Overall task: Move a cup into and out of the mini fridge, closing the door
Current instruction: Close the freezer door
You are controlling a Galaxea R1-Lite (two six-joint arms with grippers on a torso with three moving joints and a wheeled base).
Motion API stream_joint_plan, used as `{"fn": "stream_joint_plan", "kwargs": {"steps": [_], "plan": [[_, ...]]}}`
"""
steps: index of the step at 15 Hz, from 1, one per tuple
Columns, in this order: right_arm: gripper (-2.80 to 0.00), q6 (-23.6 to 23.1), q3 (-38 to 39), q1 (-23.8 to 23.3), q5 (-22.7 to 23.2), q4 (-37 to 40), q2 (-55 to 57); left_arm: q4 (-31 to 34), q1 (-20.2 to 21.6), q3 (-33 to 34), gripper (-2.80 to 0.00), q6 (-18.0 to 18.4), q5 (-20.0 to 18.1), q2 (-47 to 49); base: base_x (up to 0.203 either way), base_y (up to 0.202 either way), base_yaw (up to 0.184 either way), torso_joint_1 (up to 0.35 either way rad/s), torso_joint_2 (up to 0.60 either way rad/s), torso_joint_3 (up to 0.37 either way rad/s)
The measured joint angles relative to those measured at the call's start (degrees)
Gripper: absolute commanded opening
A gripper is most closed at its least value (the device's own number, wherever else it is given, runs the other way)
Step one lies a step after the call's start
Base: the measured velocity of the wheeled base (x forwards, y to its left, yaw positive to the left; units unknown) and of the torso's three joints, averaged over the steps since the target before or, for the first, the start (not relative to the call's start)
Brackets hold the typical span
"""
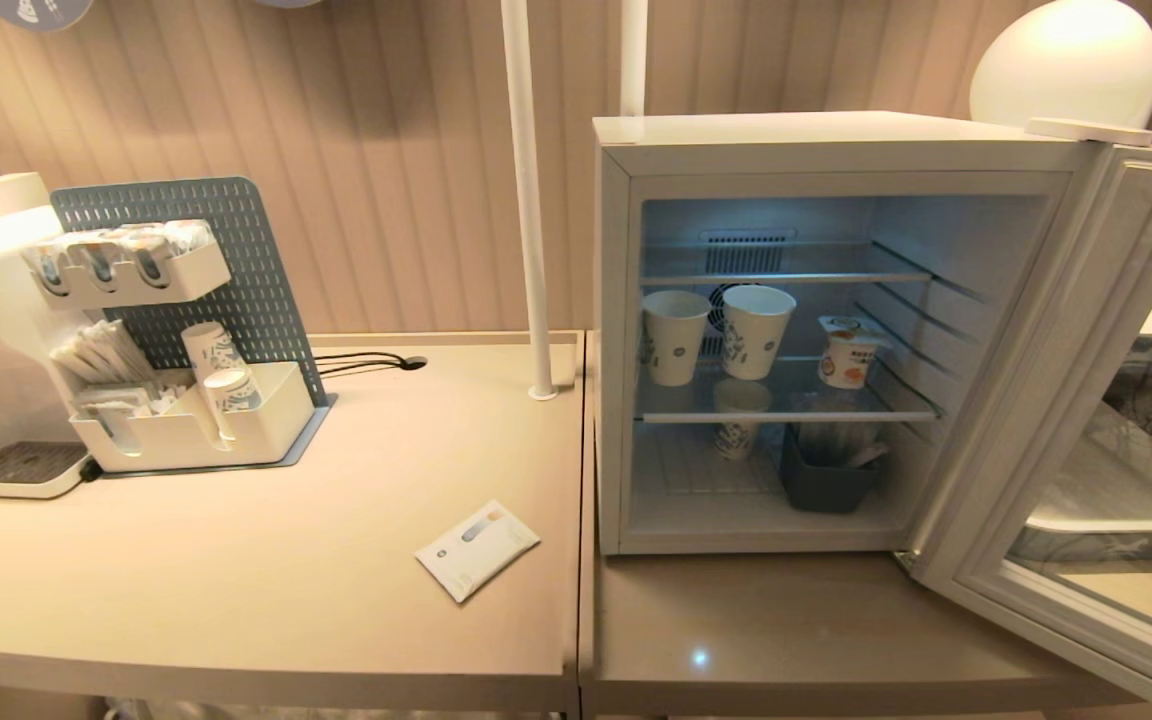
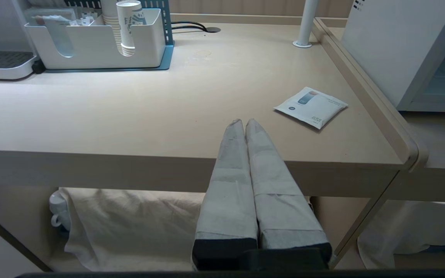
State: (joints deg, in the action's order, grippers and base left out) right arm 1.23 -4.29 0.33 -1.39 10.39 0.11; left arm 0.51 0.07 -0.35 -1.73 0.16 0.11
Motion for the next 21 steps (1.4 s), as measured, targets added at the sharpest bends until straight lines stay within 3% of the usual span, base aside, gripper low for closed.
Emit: {"fn": "stream_joint_plan", "kwargs": {"steps": [2, 6, 21], "plan": [[-2.80, -4.5, -0.2, 0.0, 1.4, 2.0, -0.1, 0.0, 0.0, 0.0, -2.80, 0.0, 0.0, 0.0, 0.000, 0.000, 0.000, 0.000, 0.00, 0.000], [-2.80, -4.0, -0.3, 0.0, 1.2, 2.2, -0.1, 0.0, 0.0, 0.0, -2.80, 0.0, 0.0, 0.0, -0.035, 0.000, 0.000, 0.001, 0.00, 0.000], [-2.80, -3.5, -0.5, 0.0, 1.2, 2.7, -0.1, 0.0, 0.0, 0.0, -2.80, 0.0, 0.0, 0.0, -0.190, 0.000, 0.000, 0.002, 0.00, 0.004]]}}
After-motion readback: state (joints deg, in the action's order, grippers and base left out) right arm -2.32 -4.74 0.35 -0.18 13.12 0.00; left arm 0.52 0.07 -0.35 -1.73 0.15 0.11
